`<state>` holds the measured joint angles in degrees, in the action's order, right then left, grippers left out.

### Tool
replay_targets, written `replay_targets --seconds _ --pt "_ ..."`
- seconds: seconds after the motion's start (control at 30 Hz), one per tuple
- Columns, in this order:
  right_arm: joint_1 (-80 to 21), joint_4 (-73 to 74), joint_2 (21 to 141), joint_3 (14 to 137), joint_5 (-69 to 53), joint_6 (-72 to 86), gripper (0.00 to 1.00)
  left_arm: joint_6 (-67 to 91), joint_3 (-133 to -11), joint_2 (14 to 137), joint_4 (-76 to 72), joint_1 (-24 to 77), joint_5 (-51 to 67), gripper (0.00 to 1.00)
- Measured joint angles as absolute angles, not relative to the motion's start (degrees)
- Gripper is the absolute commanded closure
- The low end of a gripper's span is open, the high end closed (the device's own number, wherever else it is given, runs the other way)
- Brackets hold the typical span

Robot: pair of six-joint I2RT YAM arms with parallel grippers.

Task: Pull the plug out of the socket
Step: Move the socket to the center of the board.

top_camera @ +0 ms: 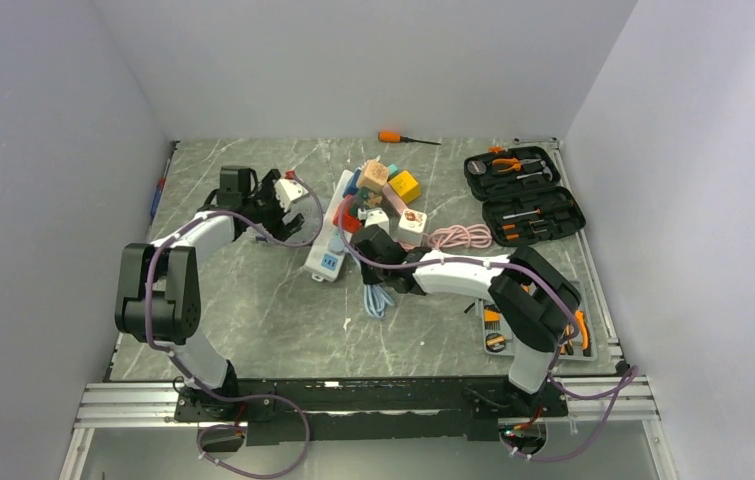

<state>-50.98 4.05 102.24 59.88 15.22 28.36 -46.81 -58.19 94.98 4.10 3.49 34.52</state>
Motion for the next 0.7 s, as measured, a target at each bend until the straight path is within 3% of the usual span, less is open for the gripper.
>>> replay_targets --seconds 0.7 --pt "-52.45 8.12 95.04 53.54 19.29 31.27 1.0 -40.82 -59.18 97.82 0.3 15.79 25.98 0.01"
